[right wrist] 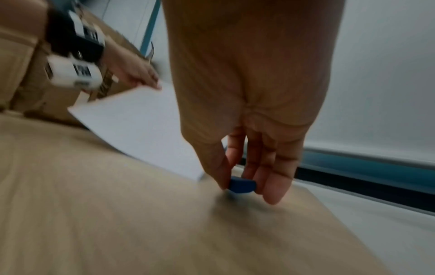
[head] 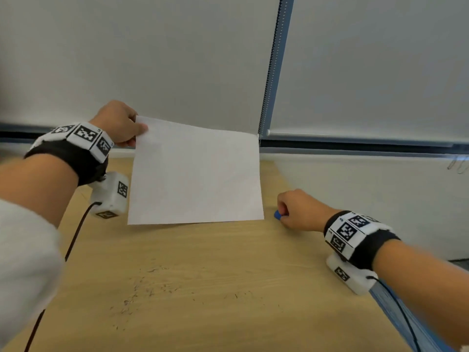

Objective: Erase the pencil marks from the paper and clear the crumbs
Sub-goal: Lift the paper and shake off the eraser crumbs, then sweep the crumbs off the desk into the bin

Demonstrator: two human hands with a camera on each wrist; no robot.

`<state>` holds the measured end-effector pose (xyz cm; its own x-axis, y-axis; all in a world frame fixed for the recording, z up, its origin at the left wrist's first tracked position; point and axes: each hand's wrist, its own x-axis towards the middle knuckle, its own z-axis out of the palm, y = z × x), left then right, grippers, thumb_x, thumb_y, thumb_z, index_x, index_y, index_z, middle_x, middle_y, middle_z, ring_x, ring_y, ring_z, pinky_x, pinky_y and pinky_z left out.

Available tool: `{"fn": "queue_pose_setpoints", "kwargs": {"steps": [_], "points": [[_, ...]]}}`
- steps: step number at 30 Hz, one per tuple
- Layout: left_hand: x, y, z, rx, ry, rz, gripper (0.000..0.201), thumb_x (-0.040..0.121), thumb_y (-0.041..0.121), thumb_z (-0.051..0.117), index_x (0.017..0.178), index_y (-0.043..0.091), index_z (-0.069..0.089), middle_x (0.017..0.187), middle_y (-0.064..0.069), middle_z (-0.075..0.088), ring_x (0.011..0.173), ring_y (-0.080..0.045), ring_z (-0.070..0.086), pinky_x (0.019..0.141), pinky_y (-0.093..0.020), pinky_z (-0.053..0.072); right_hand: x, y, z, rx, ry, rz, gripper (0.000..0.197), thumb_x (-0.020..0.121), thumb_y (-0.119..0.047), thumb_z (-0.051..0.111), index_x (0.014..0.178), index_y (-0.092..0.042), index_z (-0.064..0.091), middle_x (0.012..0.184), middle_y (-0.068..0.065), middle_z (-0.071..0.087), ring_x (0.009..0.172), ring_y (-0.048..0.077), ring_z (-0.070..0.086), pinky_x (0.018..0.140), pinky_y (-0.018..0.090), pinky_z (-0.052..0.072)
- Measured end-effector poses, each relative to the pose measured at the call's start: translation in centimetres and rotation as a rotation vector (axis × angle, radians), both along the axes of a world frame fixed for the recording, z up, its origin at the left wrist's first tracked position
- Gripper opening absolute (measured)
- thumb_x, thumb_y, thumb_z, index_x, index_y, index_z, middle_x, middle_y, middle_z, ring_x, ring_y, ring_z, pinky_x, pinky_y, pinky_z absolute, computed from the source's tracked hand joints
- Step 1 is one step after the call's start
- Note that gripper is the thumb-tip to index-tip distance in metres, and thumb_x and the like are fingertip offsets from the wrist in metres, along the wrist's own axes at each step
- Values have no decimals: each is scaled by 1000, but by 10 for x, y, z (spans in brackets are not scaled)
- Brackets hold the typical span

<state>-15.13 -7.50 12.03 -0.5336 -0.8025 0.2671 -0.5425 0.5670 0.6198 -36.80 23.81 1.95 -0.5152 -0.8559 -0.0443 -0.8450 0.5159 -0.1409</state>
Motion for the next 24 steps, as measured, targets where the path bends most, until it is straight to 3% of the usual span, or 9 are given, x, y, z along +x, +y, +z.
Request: {"fn": "queue_pose_setpoints", "kwargs": {"steps": [3,5,9,11,13,16,17,21,24], "points": [[-10,-19,-22,40,-10,27,27,93,13,63,70,6,52,45,-8,56,49,-23,51,53,-24,44,2,-15,26,-236,12,4,8,84,-10,61,78,-13,57,79,-2,58,64,1,48,54,17,35],[-17,-30,-35,59,-26,47,29,93,13,64,67,5,51,41,-6,53,48,-22,51,54,-24,43,7,-37,42,-307,29,34,11,84,-10,62,77,-16,58,78,-3,57,66,3,49,54,16,34],[-32,-38,-52,83,-52,52,33,93,14,63,65,5,47,57,-11,53,36,-15,53,38,-20,42,17,-85,30,-132,65,103,8,86,-15,62,80,-13,58,86,4,61,79,19,57,67,26,47],[-36,-40,-59,82,-92,47,30,94,16,62,69,4,51,58,-12,55,40,-16,54,41,-21,43,19,-100,12,-57,80,102,9,87,-17,61,84,-8,61,90,9,65,82,24,60,73,32,51],[-36,-40,-64,103,-121,54,21,95,17,61,80,3,57,63,-13,58,47,-20,55,47,-24,46,17,-107,-1,-12,70,78,16,87,-16,61,92,-1,63,95,13,66,86,28,62,75,35,52],[-26,-42,-67,137,-86,95,16,97,21,59,97,5,61,81,-15,66,32,-11,56,36,-21,49,11,-111,-9,6,40,39,18,87,-18,62,93,-1,64,97,14,66,89,29,63,77,35,52],[-20,-42,-66,122,-102,114,21,97,25,58,100,4,62,85,-17,68,33,-12,57,40,-23,50,10,-112,-9,2,32,34,18,87,-18,63,92,-1,65,96,14,67,89,29,63,76,34,52],[14,-31,-49,-63,-324,82,49,95,46,53,107,0,63,83,-18,69,63,-26,65,60,-31,50,13,-106,-2,10,25,49,25,86,-23,64,92,0,69,99,14,69,90,27,63,75,34,50],[51,-7,-47,-228,-587,-50,64,90,61,45,119,6,63,111,-13,66,86,-25,62,81,-38,48,31,-83,16,17,70,112,38,91,-39,58,109,-7,66,112,7,63,99,21,57,80,29,46]]}}
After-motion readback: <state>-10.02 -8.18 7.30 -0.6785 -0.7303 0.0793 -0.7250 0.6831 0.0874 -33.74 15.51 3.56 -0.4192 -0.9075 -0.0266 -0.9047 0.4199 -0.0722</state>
